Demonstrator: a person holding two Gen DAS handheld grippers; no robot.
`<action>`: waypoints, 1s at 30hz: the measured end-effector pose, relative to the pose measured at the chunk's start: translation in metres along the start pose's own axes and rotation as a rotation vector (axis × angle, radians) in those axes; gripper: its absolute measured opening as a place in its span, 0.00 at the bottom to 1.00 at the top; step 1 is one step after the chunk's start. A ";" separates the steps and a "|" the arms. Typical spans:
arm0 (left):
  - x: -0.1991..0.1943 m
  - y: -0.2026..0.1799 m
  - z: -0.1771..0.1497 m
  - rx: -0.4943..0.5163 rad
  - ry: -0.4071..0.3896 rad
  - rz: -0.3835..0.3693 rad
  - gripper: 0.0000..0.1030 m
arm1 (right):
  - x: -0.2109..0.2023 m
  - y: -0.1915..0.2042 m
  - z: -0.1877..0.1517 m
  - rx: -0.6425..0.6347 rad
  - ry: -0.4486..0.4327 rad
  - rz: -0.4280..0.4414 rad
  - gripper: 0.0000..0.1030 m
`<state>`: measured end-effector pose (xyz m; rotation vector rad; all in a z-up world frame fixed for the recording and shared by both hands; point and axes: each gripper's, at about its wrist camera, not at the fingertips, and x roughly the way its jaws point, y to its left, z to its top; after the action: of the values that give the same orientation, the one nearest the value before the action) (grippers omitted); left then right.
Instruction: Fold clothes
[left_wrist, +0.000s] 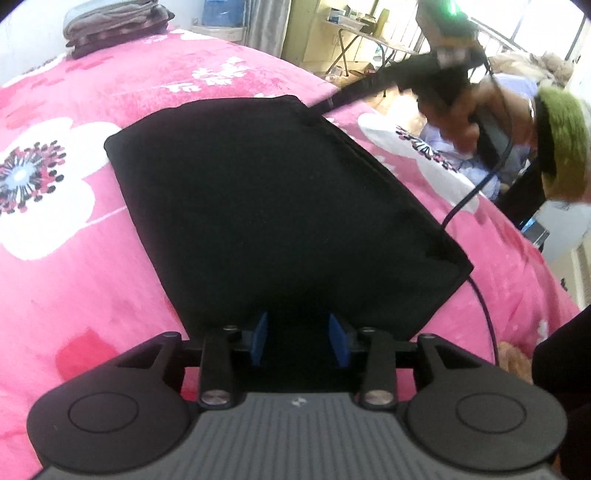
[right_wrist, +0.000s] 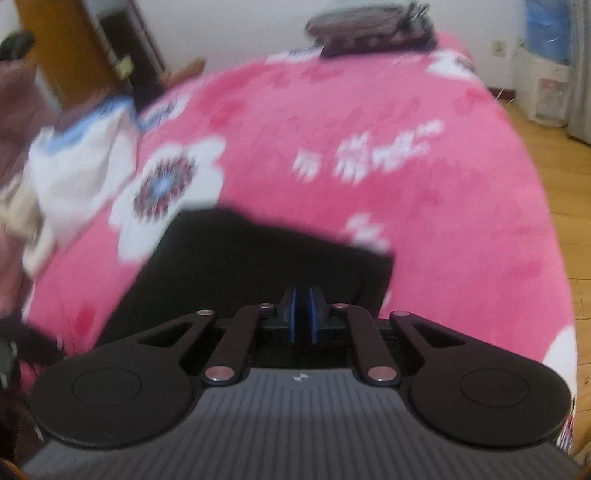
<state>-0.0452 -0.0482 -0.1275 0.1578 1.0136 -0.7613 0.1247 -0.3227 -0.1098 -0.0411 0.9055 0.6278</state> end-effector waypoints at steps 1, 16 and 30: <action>0.000 0.000 -0.001 -0.002 -0.001 -0.006 0.40 | 0.001 0.001 -0.004 -0.008 0.014 -0.004 0.05; -0.003 0.014 0.005 -0.152 0.011 -0.058 0.46 | 0.019 0.001 0.020 0.065 -0.106 -0.044 0.10; 0.012 0.002 0.034 -0.137 0.085 0.156 0.60 | 0.042 0.044 0.035 0.033 -0.120 0.055 0.09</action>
<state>-0.0160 -0.0684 -0.1192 0.1494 1.1170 -0.5452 0.1460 -0.2561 -0.1090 0.0512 0.8029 0.6596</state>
